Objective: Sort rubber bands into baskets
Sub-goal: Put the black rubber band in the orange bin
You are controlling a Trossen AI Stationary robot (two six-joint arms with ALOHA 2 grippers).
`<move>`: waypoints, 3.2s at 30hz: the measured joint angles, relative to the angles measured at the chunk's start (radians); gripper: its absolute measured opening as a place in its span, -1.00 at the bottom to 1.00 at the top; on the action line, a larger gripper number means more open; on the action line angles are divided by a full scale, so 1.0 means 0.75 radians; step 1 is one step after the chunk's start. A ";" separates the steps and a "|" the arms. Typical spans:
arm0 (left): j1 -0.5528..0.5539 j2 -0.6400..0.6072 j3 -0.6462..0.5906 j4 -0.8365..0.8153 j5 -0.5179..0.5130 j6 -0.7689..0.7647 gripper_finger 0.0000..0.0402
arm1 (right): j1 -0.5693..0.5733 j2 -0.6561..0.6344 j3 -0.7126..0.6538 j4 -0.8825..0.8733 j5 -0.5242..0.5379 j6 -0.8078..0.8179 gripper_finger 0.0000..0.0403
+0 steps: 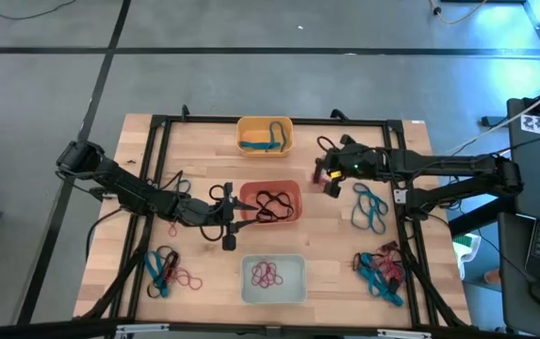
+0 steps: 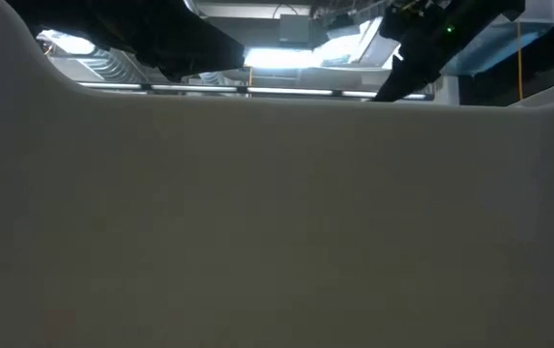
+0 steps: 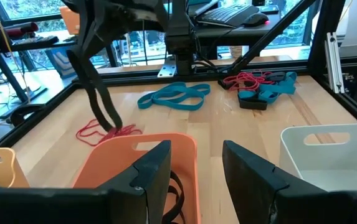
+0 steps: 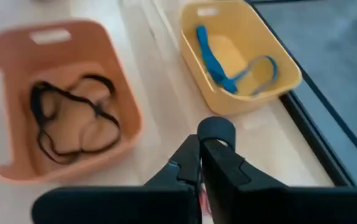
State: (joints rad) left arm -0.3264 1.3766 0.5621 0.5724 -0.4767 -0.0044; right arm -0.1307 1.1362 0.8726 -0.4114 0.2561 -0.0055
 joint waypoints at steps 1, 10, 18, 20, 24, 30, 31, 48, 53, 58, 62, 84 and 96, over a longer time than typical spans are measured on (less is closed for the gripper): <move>0.000 0.000 0.000 0.000 0.001 0.000 -0.29 | 0.000 0.000 0.000 0.020 -0.014 0.002 -0.91; 0.039 0.005 0.000 0.019 0.000 -0.057 -0.29 | 0.000 0.000 0.000 0.195 -0.123 0.001 -0.91; 0.098 0.113 0.007 0.041 0.000 -0.156 -0.29 | -0.001 -0.003 0.001 0.244 -0.071 -0.038 -0.91; 0.115 0.152 0.032 0.053 0.000 -0.166 -0.29 | -0.001 -0.005 0.014 0.233 -0.030 -0.046 -0.91; 0.150 0.244 0.116 0.046 0.001 -0.156 -0.29 | -0.001 -0.011 0.044 0.233 -0.017 -0.102 -0.91; 0.253 0.389 0.301 -0.079 0.001 -0.144 -0.29 | -0.001 -0.012 0.094 0.233 -0.017 -0.109 -0.91; 0.274 0.411 0.334 -0.114 0.001 -0.151 -0.29 | -0.001 -0.012 0.102 0.232 -0.017 -0.110 -0.91; 0.508 0.669 0.641 -0.225 0.043 0.085 -0.29 | -0.001 -0.013 0.154 0.158 -0.018 -0.176 -0.91; 0.555 0.726 0.674 -0.218 0.102 0.076 -0.29 | -0.001 -0.013 0.154 0.163 -0.030 -0.178 -0.91; 0.575 0.794 0.684 -0.085 0.132 0.151 -0.29 | -0.001 -0.013 0.154 0.165 -0.064 -0.179 -0.91; 0.587 0.808 0.683 -0.034 0.135 0.189 -0.29 | -0.001 -0.013 0.154 0.165 -0.088 -0.178 -0.91; 0.642 0.804 0.684 -0.022 0.378 0.115 -0.35 | 0.001 -0.013 0.154 0.215 -0.181 -0.176 -0.91; 0.633 0.779 0.683 -0.081 0.370 0.159 -0.94 | 0.000 -0.013 0.154 0.162 -0.150 -0.177 -0.91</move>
State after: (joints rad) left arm 0.1487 1.9608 1.0744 0.5113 -0.1994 0.1146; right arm -0.1307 1.1267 0.9882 -0.2901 0.1437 -0.1384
